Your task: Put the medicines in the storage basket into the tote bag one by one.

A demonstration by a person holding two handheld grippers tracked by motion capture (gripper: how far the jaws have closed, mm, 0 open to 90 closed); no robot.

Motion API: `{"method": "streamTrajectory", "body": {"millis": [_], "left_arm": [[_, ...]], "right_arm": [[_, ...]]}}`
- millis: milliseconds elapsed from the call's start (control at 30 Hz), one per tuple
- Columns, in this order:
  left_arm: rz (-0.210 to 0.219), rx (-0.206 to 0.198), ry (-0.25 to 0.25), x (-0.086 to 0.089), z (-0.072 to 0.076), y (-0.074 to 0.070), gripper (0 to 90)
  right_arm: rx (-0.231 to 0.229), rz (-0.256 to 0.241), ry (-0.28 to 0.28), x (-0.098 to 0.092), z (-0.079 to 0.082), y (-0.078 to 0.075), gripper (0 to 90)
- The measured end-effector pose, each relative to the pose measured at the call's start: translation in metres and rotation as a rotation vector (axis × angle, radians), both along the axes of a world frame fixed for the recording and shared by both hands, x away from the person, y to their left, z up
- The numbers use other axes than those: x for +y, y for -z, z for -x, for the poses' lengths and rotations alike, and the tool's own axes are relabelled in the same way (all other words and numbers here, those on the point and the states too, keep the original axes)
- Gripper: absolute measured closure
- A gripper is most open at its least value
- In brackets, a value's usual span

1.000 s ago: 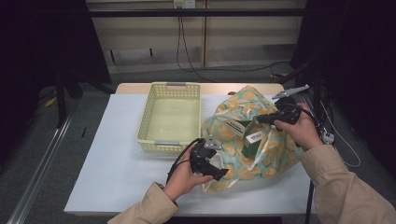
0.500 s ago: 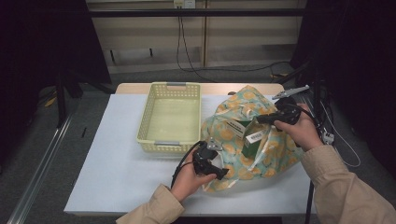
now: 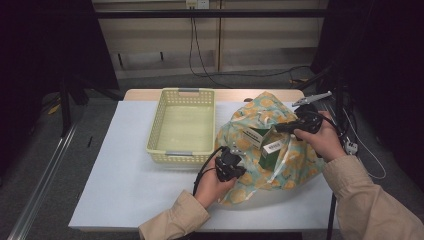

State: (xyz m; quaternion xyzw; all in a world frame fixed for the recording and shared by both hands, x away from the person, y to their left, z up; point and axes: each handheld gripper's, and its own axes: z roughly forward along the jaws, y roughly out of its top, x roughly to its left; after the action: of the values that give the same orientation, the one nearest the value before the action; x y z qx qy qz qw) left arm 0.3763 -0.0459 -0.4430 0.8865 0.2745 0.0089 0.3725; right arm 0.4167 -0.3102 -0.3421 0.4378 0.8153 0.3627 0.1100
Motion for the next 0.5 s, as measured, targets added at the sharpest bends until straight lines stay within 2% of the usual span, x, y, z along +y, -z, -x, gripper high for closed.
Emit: {"method": "streamTrajectory", "body": {"millis": [133,233,333,500], "left_arm": [[0.026,-0.019,-0.011,0.009,-0.003,-0.018,90.0],[0.054,-0.032,-0.022,0.016,-0.006,-0.037,90.0],[0.075,-0.046,-0.032,0.021,-0.012,-0.060,90.0],[0.085,-0.101,-0.050,0.024,-0.023,-0.099,90.0]], "right_arm": [[-0.002,0.003,-0.002,-0.003,0.001,-0.002,89.1],[-0.009,0.005,0.009,-0.008,0.001,-0.006,89.1],[-0.023,0.003,0.020,-0.011,0.001,-0.013,89.2],[-0.055,0.010,0.031,-0.015,0.000,-0.029,89.3]]}}
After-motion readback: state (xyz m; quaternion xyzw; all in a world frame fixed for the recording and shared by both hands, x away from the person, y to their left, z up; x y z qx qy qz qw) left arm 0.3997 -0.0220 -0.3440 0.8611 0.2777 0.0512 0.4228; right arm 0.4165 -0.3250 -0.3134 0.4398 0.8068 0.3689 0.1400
